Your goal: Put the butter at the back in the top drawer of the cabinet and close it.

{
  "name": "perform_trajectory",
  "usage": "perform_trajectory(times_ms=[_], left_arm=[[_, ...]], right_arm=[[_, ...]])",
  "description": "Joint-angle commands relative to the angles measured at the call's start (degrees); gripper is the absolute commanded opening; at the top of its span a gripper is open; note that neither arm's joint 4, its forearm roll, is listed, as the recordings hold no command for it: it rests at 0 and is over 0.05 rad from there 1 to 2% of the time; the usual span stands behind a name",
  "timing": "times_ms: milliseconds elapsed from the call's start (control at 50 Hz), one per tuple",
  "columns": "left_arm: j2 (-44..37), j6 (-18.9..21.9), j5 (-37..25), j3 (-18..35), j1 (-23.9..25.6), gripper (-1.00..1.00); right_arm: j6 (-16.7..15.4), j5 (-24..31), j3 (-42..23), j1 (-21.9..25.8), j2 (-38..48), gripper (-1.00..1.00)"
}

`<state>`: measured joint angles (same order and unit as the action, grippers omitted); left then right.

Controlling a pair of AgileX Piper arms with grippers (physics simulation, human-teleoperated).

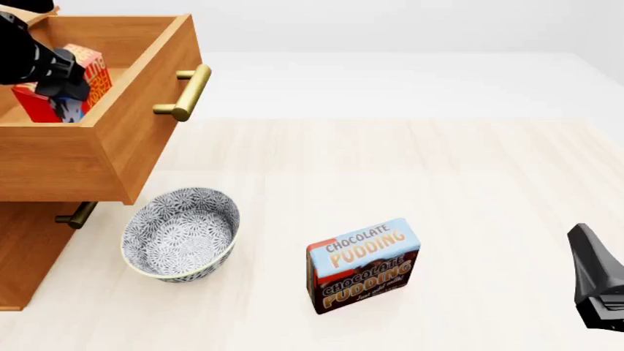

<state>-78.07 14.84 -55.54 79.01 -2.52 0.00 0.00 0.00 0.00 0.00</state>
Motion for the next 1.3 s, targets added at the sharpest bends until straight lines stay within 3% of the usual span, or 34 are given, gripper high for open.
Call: perform_trajectory(times_ms=[20,280,300,720,940,1140,1300], left_arm=[[0.3,0.9,0.7,0.1,-0.2,-1.00],[0.1,0.9,0.9,-0.3,-0.2,-1.00],[0.1,1.0,1.0,-0.5,-0.2,1.00],[0.5,-1.0,-1.1,3.0,1.2,1.00],[1.4,-3.6,-3.6,8.1,4.4,1.00],[2.0,-7.2,-5.0,14.1,10.9,1.00],[1.6,-9.0,-4.5,15.3,15.8,1.00]], right_arm=[[0.0,0.0,0.0,0.0,0.0,1.00],[0.0,0.0,0.0,0.0,0.0,1.00],[0.0,0.0,0.0,0.0,0.0,1.00],[0.0,0.0,0.0,0.0,0.0,1.00],[0.0,0.0,0.0,0.0,0.0,1.00],[0.0,0.0,0.0,0.0,0.0,1.00],[0.0,0.0,0.0,0.0,0.0,1.00]])
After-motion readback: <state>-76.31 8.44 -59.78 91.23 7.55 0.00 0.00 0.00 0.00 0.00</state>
